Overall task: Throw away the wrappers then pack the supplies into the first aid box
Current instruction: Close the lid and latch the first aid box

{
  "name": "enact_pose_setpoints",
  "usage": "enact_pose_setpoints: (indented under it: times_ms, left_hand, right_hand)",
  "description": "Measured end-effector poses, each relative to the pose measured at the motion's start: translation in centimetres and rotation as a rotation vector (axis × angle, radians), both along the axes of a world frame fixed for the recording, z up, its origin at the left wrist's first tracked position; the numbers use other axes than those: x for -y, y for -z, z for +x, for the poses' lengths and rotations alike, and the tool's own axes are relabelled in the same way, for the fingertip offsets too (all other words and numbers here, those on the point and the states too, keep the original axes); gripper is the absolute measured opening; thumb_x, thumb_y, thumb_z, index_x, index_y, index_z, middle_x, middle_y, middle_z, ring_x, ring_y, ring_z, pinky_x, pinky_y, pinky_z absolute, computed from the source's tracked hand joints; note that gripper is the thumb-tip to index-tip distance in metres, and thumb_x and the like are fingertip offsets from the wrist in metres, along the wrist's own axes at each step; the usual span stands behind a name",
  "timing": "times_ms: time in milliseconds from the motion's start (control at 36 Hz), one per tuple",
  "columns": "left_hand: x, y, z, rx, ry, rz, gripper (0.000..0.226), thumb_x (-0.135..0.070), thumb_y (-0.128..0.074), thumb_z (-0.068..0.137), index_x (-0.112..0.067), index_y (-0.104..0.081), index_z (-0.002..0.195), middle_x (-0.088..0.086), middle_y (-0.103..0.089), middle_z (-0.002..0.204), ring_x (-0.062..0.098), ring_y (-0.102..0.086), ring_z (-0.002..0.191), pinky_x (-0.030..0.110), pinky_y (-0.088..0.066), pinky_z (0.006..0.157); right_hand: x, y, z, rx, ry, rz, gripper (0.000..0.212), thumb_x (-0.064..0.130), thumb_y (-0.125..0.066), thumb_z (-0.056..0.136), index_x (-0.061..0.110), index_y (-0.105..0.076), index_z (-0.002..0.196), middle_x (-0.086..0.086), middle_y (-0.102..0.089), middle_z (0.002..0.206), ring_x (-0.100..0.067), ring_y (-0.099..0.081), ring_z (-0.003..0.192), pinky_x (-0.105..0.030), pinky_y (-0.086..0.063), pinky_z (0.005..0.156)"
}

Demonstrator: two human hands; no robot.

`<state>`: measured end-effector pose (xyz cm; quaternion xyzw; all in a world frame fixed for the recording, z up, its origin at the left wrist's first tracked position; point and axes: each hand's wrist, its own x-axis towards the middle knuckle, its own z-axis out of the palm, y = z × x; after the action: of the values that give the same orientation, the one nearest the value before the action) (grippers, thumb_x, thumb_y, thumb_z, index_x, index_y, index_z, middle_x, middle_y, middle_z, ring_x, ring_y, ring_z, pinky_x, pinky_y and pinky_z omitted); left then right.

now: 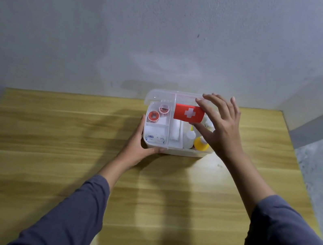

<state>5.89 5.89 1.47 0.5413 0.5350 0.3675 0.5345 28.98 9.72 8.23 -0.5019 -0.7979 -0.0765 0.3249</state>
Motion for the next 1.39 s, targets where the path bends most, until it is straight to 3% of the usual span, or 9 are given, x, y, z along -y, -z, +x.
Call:
enact_pose_setpoints:
  times_ms: [83, 222, 389, 500, 639, 889, 1083, 1222, 1389]
  left_hand:
    - [0.0, 0.0, 0.0, -0.016, -0.005, -0.005, 0.109, -0.036, -0.086, 0.055, -0.051, -0.019, 0.14, -0.027, -0.05, 0.133, 0.0, -0.05, 0.125, 0.033, -0.043, 0.106]
    - [-0.1, 0.3, 0.2, -0.005, -0.033, -0.013, 0.122, -0.04, -0.086, 0.051, -0.032, -0.015, 0.15, -0.014, -0.048, 0.139, 0.001, -0.046, 0.128, 0.025, -0.039, 0.105]
    - [-0.5, 1.4, 0.5, -0.011, -0.089, -0.005, 0.101, -0.002, -0.084, 0.064, -0.013, -0.029, 0.147, -0.003, -0.056, 0.128, -0.014, -0.055, 0.104, 0.002, -0.042, 0.081]
    - [-0.4, 1.8, 0.5, -0.044, -0.109, -0.002, 0.102, -0.006, -0.085, 0.064, -0.016, -0.027, 0.148, -0.01, -0.053, 0.132, -0.004, -0.052, 0.116, 0.007, -0.041, 0.092]
    - [-0.2, 1.8, 0.6, -0.044, -0.118, 0.01, 0.108, -0.019, -0.089, 0.058, -0.018, -0.029, 0.147, -0.003, -0.049, 0.142, 0.008, -0.046, 0.129, 0.028, -0.04, 0.106]
    - [-0.4, 1.8, 0.8, -0.03, -0.108, 0.025, 0.092, -0.01, -0.084, 0.066, -0.018, -0.034, 0.143, -0.019, -0.051, 0.128, -0.024, -0.045, 0.111, 0.002, -0.038, 0.089]
    - [-0.3, 1.5, 1.1, -0.043, -0.107, 0.047, 0.09, -0.011, -0.084, 0.066, -0.028, -0.033, 0.138, -0.022, -0.049, 0.127, -0.023, -0.045, 0.112, 0.001, -0.036, 0.089]
    - [-0.2, 1.3, 1.1, -0.03, -0.11, 0.035, 0.094, -0.031, -0.085, 0.06, -0.027, -0.035, 0.14, -0.01, -0.051, 0.136, -0.004, -0.046, 0.124, 0.013, -0.038, 0.101]
    - [-0.2, 1.0, 1.2, -0.032, -0.096, 0.025, 0.096, -0.046, -0.082, 0.056, -0.029, -0.036, 0.139, -0.013, -0.051, 0.135, -0.002, -0.045, 0.126, 0.02, -0.038, 0.104]
  right_hand:
    - [0.2, -0.3, 0.3, -0.012, -0.032, -0.047, 0.049, 0.044, -0.056, 0.084, 0.025, -0.044, 0.128, -0.009, -0.057, 0.129, -0.02, -0.04, 0.126, -0.047, -0.019, 0.111]
    - [1.5, 0.1, 0.6, -0.015, -0.072, -0.08, 0.051, 0.042, -0.059, 0.082, 0.025, -0.045, 0.129, -0.008, -0.054, 0.133, -0.02, -0.037, 0.13, -0.051, -0.018, 0.112]
    - [4.5, 3.0, 0.8, -0.025, -0.095, -0.124, 0.049, 0.047, -0.056, 0.084, 0.026, -0.048, 0.127, 0.002, -0.042, 0.136, -0.02, -0.035, 0.133, -0.048, -0.013, 0.115]
    - [6.1, 5.3, 0.9, -0.014, -0.078, -0.19, 0.05, 0.045, -0.059, 0.082, 0.024, -0.049, 0.127, 0.0, -0.047, 0.135, -0.019, -0.036, 0.133, -0.046, -0.013, 0.116]
    - [6.3, 6.4, 1.2, -0.008, -0.049, -0.228, 0.05, 0.042, -0.06, 0.083, 0.024, -0.049, 0.128, 0.005, -0.041, 0.137, -0.017, -0.034, 0.134, -0.044, -0.012, 0.117]
    - [5.7, 6.3, 1.6, 0.064, -0.05, -0.265, 0.068, 0.049, -0.065, 0.073, 0.027, -0.041, 0.133, 0.008, -0.034, 0.14, -0.016, -0.03, 0.136, -0.044, -0.008, 0.117]
    - [5.3, 6.8, -0.3, 0.0, 0.122, -0.177, 0.052, 0.05, -0.056, 0.082, 0.029, -0.048, 0.129, 0.004, -0.048, 0.134, -0.017, -0.039, 0.126, -0.044, -0.016, 0.113]
    - [5.0, 7.2, -0.9, -0.046, 0.157, -0.136, 0.046, 0.054, -0.051, 0.084, 0.03, -0.054, 0.123, 0.01, -0.044, 0.13, -0.016, -0.041, 0.122, -0.039, -0.013, 0.113]
    - [5.0, 7.2, -1.1, -0.028, 0.194, -0.155, 0.043, 0.052, -0.056, 0.081, 0.031, -0.056, 0.119, 0.004, -0.062, 0.121, -0.016, -0.043, 0.117, -0.037, -0.014, 0.112]
